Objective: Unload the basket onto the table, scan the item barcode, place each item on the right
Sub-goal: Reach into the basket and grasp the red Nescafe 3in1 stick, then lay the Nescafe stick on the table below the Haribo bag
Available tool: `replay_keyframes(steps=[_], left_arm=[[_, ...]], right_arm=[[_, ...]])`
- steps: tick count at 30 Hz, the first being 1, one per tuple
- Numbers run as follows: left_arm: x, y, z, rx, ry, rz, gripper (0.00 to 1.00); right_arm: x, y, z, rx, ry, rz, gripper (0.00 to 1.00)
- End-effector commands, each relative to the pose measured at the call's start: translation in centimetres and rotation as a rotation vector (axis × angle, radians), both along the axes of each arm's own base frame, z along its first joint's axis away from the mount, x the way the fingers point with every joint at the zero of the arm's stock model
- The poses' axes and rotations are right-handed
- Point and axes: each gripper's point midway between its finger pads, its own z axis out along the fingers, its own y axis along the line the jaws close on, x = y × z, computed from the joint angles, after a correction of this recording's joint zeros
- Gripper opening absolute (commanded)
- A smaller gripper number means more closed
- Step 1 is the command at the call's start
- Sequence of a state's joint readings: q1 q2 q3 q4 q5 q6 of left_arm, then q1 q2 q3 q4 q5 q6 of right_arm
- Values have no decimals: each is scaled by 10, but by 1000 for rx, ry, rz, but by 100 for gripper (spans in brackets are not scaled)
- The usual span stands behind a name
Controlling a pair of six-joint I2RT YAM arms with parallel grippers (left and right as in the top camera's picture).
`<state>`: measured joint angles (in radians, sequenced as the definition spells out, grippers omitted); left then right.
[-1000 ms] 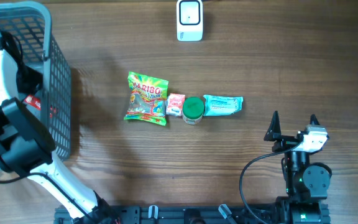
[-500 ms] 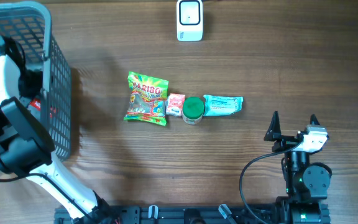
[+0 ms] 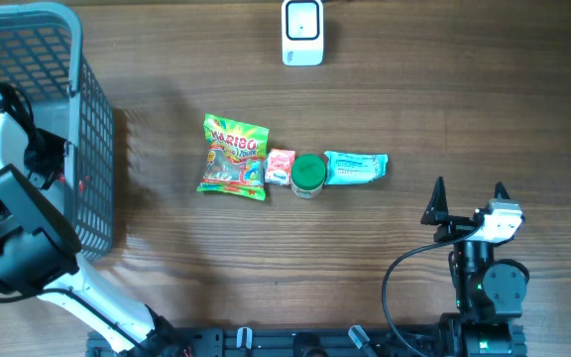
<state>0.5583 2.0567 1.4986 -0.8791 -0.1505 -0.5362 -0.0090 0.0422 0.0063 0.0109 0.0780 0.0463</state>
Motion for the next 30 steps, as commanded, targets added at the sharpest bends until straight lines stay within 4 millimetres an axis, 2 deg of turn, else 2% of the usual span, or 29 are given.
replay_keyframes(steps=[1,2,3,4,5,8,9,12,14,16,18,19,20,23,28,30], left_arm=[[6,3,10,-41,-19,9,4],[16,7,31,-26,-64,5,4],[30,12,73,5,-149,-3,4],[38,13,104,26,-212,-10,4],[44,13,134,44,-275,-18,4],[47,0,207,74,-448,-52,4],[46,-11,231,69,-517,-75,4],[44,-52,279,8,-669,-169,4],[43,-103,310,-81,-768,-314,4],[40,-151,324,-146,-797,-462,4],[37,-199,322,-180,-760,-613,4],[36,-225,315,-186,-724,-710,4],[35,-243,306,-184,-683,-765,4],[27,-300,261,-186,-531,-901,4],[-3,-393,178,-274,-386,-1083,4],[-17,-418,153,-291,-355,-1156,4]], right_arm=[[0,3,1,-13,-5,15,100],[0,3,1,-13,-5,15,100],[0,3,1,-13,-5,15,100],[0,3,1,-13,-5,15,100],[0,3,1,-13,-5,15,100],[0,3,1,-13,-5,15,100],[0,3,1,-13,-5,15,100],[0,3,1,-13,-5,15,100],[0,3,1,-13,-5,15,100],[0,3,1,-14,-5,15,100],[0,3,1,-13,-5,15,100],[0,3,1,-13,-5,15,100],[0,3,1,-14,-5,15,100],[0,3,1,-14,-5,15,100],[0,3,1,-14,-5,15,100],[0,3,1,-13,-5,15,100]])
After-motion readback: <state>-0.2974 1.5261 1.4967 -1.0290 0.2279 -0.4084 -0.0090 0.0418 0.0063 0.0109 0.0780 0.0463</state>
